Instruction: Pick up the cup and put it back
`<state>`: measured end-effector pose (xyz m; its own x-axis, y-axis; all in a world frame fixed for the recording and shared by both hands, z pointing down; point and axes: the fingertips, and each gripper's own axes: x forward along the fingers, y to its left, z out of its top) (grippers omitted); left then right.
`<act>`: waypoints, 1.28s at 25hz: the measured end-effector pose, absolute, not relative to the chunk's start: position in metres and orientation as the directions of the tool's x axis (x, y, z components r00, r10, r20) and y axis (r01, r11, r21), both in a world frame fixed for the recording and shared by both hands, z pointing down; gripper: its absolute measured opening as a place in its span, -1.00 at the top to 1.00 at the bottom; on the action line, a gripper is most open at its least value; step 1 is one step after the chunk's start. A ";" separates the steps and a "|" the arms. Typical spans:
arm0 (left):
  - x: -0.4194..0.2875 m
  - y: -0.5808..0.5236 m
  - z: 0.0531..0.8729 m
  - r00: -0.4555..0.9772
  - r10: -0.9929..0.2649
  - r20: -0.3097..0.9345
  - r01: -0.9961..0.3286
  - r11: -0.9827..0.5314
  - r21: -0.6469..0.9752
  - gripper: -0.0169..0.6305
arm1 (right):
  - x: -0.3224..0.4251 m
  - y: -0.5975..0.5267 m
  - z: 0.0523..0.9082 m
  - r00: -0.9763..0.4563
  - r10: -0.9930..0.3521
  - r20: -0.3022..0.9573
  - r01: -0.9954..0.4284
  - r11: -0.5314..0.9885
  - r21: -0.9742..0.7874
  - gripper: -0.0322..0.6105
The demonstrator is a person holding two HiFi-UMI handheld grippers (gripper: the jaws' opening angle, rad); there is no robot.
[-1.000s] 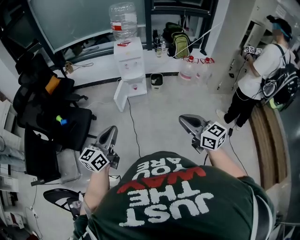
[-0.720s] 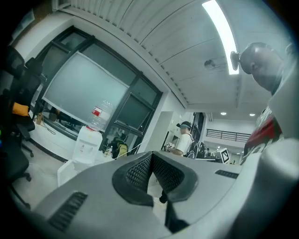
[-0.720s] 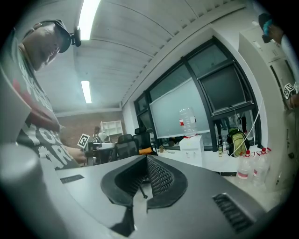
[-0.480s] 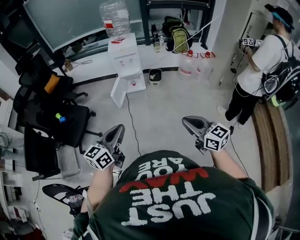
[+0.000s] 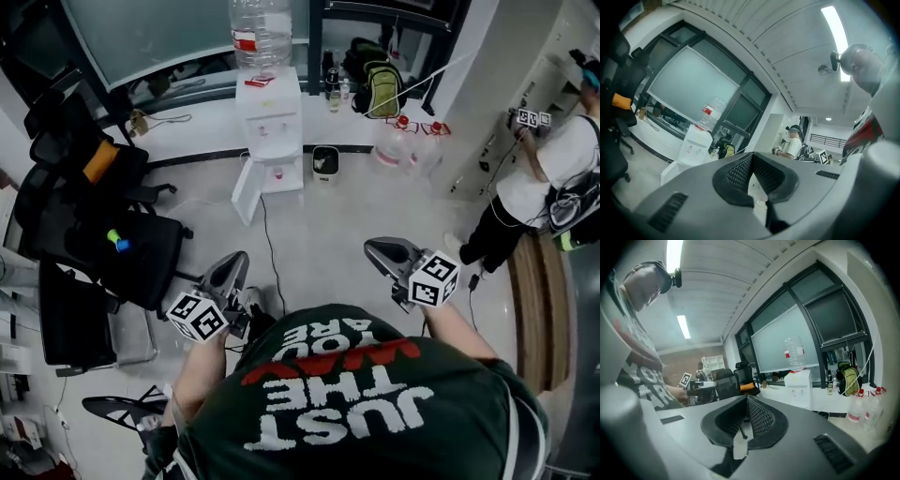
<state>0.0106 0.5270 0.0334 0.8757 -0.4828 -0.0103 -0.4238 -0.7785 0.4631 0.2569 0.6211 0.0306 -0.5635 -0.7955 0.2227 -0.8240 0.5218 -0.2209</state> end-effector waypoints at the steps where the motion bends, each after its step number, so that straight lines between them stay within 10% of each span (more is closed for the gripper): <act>1: 0.000 0.498 0.041 0.879 -0.477 -0.017 -0.414 -0.780 0.469 0.92 | 0.246 0.594 0.034 -0.557 -0.798 0.230 -0.829 0.518 -0.211 0.79; 15: -0.105 0.142 0.034 0.937 -0.343 -0.058 -0.282 -0.846 0.452 0.92 | 0.096 0.243 0.007 -0.529 -0.812 0.246 -0.848 0.493 -0.195 0.79; 32: -0.043 0.066 0.098 0.894 -0.449 0.007 -0.397 -0.783 0.479 0.92 | 0.145 0.101 0.064 -0.675 -0.662 0.326 -0.736 0.639 -0.225 0.79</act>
